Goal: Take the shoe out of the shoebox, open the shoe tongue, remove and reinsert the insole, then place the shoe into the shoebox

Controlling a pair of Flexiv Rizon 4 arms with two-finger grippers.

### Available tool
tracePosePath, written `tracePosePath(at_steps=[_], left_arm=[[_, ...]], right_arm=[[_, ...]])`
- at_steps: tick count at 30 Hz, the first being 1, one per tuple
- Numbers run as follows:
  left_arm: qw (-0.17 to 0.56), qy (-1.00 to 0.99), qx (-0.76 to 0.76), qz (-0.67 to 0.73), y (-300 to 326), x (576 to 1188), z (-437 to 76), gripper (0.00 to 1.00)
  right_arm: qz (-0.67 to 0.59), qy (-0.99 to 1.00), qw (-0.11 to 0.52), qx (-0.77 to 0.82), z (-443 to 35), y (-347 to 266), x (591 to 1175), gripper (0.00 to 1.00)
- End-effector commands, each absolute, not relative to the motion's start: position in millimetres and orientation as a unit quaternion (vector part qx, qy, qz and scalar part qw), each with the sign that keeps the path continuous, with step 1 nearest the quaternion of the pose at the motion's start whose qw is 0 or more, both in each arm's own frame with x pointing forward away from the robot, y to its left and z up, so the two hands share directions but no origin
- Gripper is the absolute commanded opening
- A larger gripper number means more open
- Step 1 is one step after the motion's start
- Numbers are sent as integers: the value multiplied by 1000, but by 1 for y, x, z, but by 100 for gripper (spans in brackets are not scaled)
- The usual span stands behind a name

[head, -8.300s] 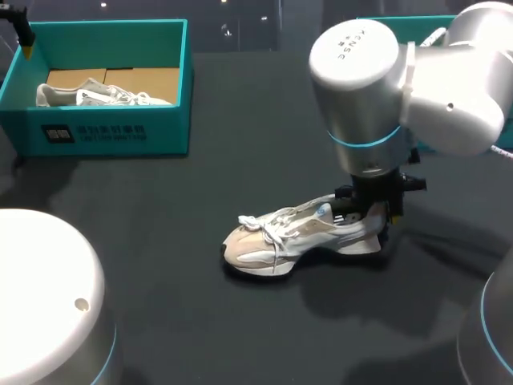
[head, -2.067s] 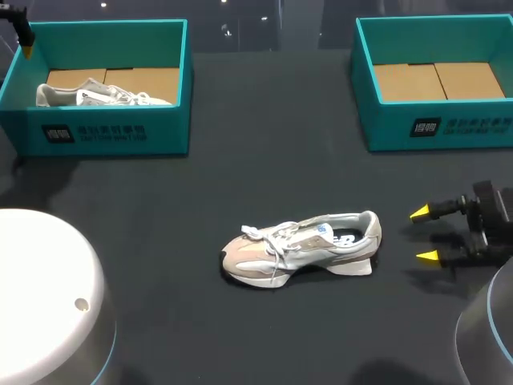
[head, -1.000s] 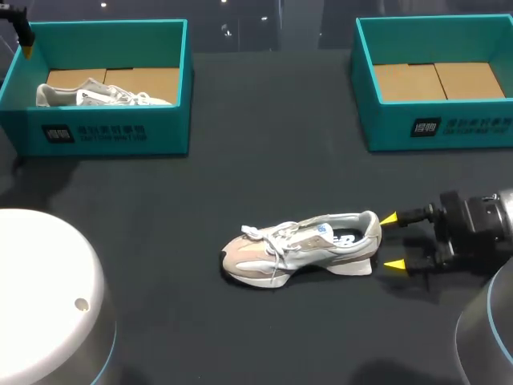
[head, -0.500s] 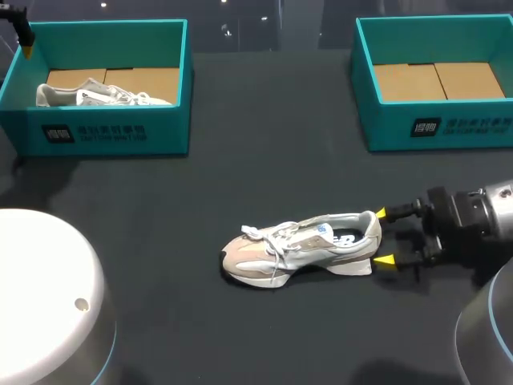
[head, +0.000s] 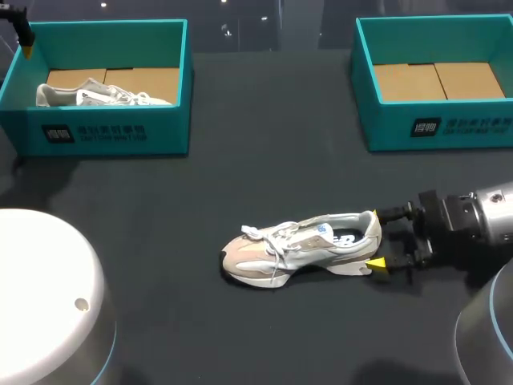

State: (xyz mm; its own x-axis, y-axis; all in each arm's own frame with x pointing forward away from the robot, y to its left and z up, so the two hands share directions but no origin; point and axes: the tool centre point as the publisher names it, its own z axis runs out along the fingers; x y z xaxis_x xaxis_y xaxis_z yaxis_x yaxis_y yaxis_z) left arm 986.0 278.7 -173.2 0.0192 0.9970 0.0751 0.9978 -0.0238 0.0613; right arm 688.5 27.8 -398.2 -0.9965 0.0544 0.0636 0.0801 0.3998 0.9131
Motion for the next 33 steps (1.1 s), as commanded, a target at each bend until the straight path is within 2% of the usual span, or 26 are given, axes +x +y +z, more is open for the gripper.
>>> tracePosePath(at_steps=[1,30,31,32,33], left_arm=[[5,-698,-714,-49,279,986,-173,100],[5,-698,-714,-49,279,986,-173,100],[5,-698,-714,-49,279,986,-173,100],[5,-698,-714,-49,279,986,-173,100],[5,-698,-714,-49,279,986,-173,100]], right_arm=[[-550,-834,10,-38,-403,35,689,100],[-565,-825,8,-17,-411,67,692,99],[-565,-825,8,-17,-412,67,692,83],[-565,-825,8,-17,-412,67,692,40],[-566,-825,8,-17,-412,67,692,24]])
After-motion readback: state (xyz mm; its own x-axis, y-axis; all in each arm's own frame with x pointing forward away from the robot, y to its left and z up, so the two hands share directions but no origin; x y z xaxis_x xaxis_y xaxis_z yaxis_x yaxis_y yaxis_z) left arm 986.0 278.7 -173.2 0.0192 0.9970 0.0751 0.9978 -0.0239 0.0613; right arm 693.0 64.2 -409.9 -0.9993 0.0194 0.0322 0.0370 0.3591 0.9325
